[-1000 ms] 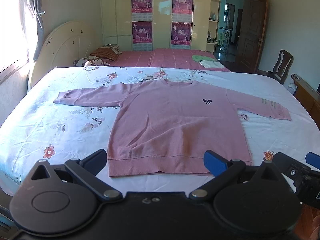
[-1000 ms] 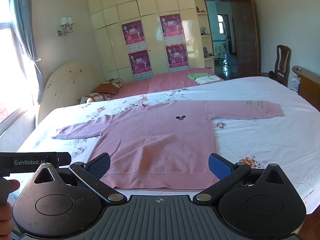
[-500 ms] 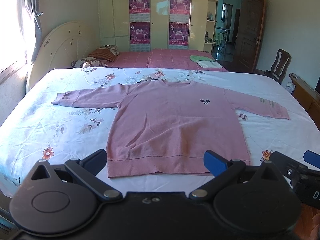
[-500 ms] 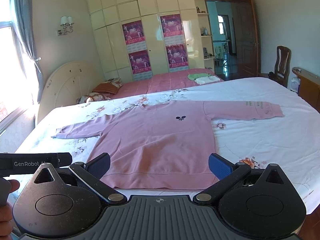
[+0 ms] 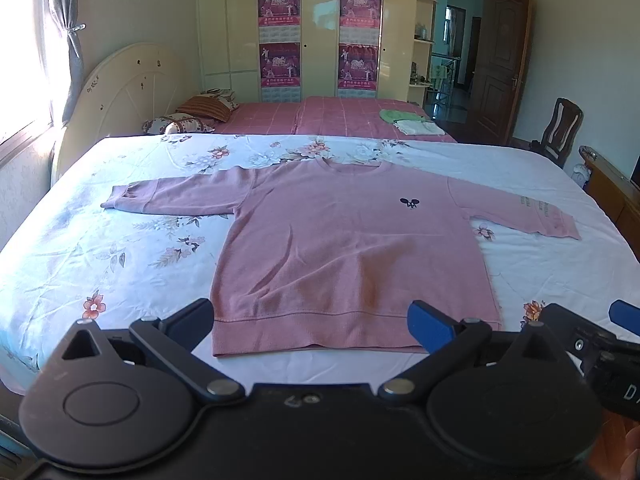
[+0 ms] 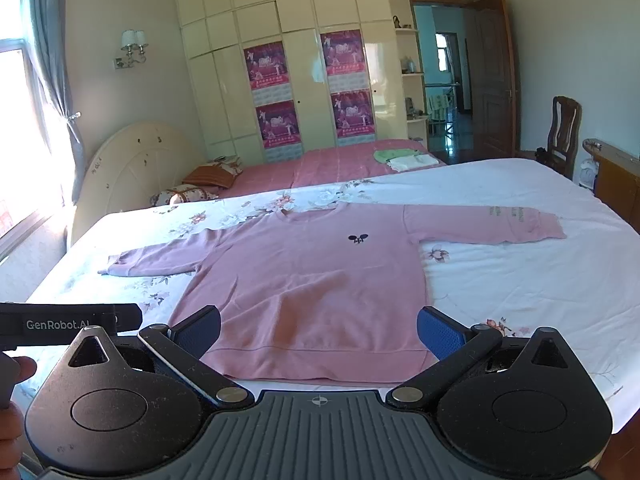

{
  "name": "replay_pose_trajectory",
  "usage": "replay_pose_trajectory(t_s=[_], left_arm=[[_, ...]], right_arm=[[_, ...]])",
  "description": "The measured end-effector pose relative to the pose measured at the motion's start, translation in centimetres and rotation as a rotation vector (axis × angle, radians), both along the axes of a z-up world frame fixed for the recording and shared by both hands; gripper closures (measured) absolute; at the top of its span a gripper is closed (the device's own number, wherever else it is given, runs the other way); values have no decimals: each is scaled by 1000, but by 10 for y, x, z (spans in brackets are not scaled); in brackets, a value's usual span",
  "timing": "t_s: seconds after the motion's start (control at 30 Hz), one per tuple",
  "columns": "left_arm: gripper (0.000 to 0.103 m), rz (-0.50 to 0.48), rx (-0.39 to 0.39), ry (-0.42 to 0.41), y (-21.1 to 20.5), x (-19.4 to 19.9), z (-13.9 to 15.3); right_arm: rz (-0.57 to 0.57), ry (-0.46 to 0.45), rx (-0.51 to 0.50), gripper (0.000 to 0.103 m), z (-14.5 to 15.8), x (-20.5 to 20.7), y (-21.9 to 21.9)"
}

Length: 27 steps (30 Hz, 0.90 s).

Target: Fold small clothes

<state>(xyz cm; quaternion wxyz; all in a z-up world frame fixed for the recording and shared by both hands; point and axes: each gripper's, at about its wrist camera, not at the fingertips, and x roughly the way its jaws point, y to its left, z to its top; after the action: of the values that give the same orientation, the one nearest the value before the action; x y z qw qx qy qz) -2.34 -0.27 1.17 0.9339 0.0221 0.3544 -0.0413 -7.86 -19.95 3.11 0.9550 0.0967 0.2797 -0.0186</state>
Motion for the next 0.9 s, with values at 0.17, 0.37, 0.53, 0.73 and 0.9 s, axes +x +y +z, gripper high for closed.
replay_pose_trajectory(t_s=[0.17, 0.37, 0.53, 0.73, 0.9], left_arm=[[0, 0, 2, -2, -2, 0, 0], [0, -1, 5, -2, -3, 2, -1], [0, 0, 4, -1, -5, 3, -1], [0, -1, 6, 1, -6, 4, -2], [0, 4, 4, 3, -8, 8, -3]], right_arm=[[2, 3, 5, 0, 0, 1, -2], [2, 7, 6, 0, -1, 2, -4], [2, 8, 8, 0, 0, 4, -4], [1, 13, 9, 0, -1, 5, -6], [-3, 16, 12, 0, -2, 9, -7]])
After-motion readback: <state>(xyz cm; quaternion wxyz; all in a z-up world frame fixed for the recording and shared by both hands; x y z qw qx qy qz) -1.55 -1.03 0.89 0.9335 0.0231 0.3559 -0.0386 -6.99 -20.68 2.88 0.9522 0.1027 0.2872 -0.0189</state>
